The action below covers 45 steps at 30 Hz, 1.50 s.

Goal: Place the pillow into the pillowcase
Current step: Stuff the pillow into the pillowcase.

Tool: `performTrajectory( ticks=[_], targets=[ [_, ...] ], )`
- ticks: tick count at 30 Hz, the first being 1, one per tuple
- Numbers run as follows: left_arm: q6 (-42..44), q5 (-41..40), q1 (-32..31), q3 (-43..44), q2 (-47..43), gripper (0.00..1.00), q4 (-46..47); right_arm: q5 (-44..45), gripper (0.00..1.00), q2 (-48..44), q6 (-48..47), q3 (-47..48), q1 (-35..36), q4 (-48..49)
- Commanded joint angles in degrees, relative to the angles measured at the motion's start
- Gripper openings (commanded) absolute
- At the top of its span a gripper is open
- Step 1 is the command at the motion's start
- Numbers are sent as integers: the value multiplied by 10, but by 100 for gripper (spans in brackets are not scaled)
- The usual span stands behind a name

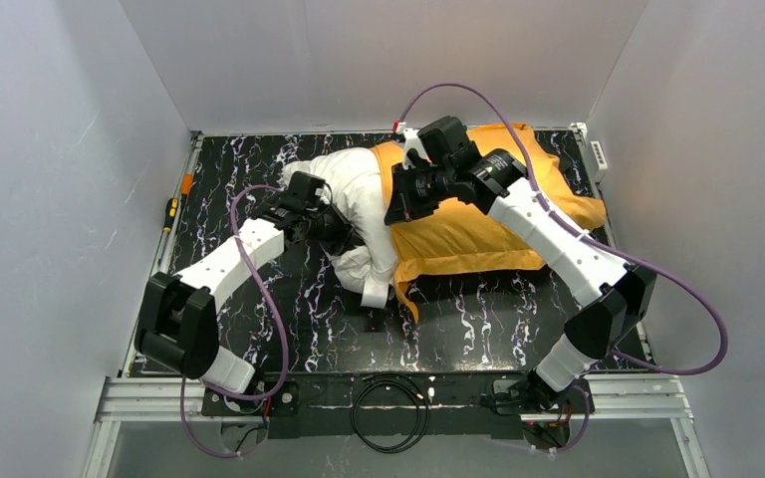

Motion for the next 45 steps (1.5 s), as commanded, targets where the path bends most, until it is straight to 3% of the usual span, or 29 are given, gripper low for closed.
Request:
performTrajectory(
  ticks=[1,4,9,10,16,18,21,23,25,28,35,40,41,45],
  targets=[
    [-15,27,-32,53,24,0,37,-246,1,-18,87,-24,34,212],
    [-28,19,-45,67,36,0,46,-290,1,-4,166,-46,48,310],
    [-62,21,-65,75,62,0,110,-325,1,17,382,-155,73,603],
    [-57,26,-66,76,62,0,109,-321,1,19,397,-167,74,612],
    [4,0,-65,62,10,0,20,-185,1,6,185,-108,47,224],
    [31,-16,-63,60,-15,1,-30,-129,18,1,129,-70,31,117],
    [78,-38,-55,62,-60,24,-98,-52,52,4,54,0,14,17],
    [107,-52,-46,72,-86,39,-140,-3,68,10,31,43,2,-18],
    [139,-63,-33,89,-106,51,-181,41,76,21,18,79,-11,-39],
    [186,-78,-13,128,-122,62,-228,78,79,50,8,125,-34,-55],
    [256,-74,16,208,-98,68,-292,80,74,156,-8,218,-60,-53],
    [260,-71,20,235,-85,69,-295,81,55,206,-15,237,-64,-46],
    [262,-72,21,239,-81,69,-296,81,51,212,-13,238,-64,-44],
    [268,-75,31,265,-49,71,-290,82,6,225,-17,282,-64,-73]
  ],
)
